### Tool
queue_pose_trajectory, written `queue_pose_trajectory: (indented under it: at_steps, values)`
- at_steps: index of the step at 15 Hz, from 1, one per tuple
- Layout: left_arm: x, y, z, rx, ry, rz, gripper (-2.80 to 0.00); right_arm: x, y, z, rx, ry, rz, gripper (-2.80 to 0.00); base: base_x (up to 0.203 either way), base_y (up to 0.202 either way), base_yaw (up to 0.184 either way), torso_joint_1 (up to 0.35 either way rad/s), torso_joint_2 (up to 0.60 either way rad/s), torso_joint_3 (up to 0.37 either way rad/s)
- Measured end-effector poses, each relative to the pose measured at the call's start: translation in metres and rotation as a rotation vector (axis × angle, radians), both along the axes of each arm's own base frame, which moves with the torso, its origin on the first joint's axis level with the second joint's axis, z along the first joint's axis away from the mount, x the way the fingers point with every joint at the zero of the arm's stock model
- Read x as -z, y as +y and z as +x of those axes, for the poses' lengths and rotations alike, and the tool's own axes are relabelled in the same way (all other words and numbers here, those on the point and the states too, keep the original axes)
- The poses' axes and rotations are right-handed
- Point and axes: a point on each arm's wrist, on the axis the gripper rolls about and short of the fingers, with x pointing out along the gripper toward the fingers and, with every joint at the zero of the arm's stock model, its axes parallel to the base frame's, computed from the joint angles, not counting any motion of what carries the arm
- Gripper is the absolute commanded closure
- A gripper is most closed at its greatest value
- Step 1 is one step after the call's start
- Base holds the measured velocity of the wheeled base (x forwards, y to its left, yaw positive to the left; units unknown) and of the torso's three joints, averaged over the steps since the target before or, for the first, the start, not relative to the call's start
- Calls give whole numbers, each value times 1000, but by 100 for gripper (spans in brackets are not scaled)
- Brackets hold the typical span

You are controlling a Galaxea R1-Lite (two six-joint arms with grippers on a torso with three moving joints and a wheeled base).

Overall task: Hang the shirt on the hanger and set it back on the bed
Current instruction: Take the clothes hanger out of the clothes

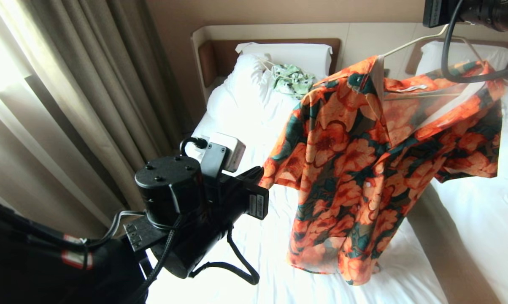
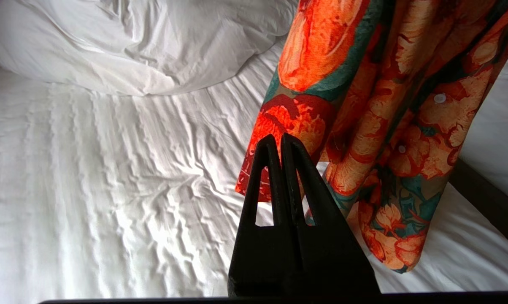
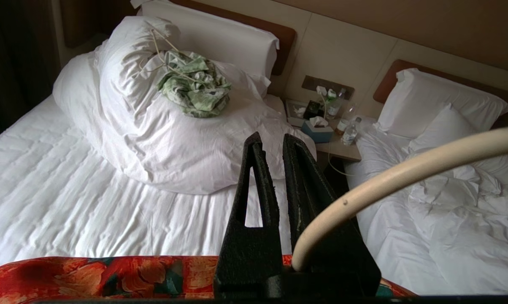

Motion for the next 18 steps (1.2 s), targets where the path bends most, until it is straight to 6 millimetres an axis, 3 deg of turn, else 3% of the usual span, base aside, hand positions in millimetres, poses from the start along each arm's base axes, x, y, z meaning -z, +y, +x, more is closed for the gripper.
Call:
queue_pose_trajectory:
  at_steps: [5,6,13,18]
  values:
    - [-9,8,8,31,-23,-22,0,0,0,-2,-2,3,-1,0,0,0,0,0,0,0]
    - [-11,5,8,29,-26,-23,-280,0,1,-2,-4,4,-2,0,0,0,0,0,0,0]
    - [-12,-4,4,79,-19,-21,-280,1,1,-1,-5,7,-1,0,0,0,0,0,0,0]
    - [-3,-15,17,111,-14,-16,-280,2,2,-2,-9,9,-1,0,0,0,0,0,0,0]
